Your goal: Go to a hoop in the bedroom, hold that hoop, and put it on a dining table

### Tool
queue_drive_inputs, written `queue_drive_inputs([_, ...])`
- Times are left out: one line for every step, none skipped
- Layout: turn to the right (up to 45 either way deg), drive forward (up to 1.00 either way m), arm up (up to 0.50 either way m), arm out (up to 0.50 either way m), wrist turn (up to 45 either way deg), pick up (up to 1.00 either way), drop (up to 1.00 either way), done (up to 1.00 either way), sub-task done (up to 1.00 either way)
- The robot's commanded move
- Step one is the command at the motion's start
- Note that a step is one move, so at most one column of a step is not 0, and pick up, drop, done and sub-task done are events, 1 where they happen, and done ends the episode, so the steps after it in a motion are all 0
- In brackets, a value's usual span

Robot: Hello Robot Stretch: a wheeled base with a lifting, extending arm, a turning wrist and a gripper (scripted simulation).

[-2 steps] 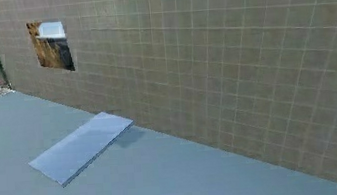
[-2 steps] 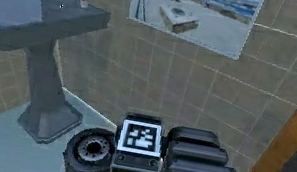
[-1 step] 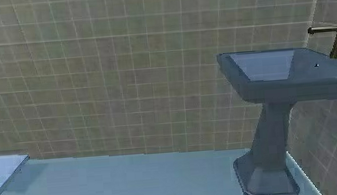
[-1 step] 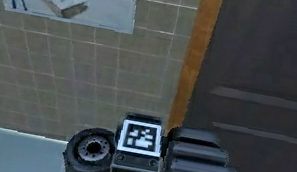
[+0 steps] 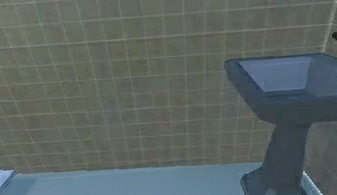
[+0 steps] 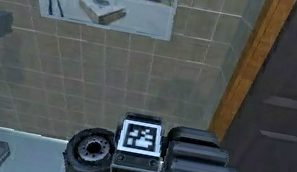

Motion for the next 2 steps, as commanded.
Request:
queue_drive_inputs([0.0,0.05,0.0,0.0,0.0,0.0,0.0,0.0,0.0])
queue_drive_inputs([-45.0,0.0,0.0,0.0,0.0,0.0,0.0,0.0,0.0])
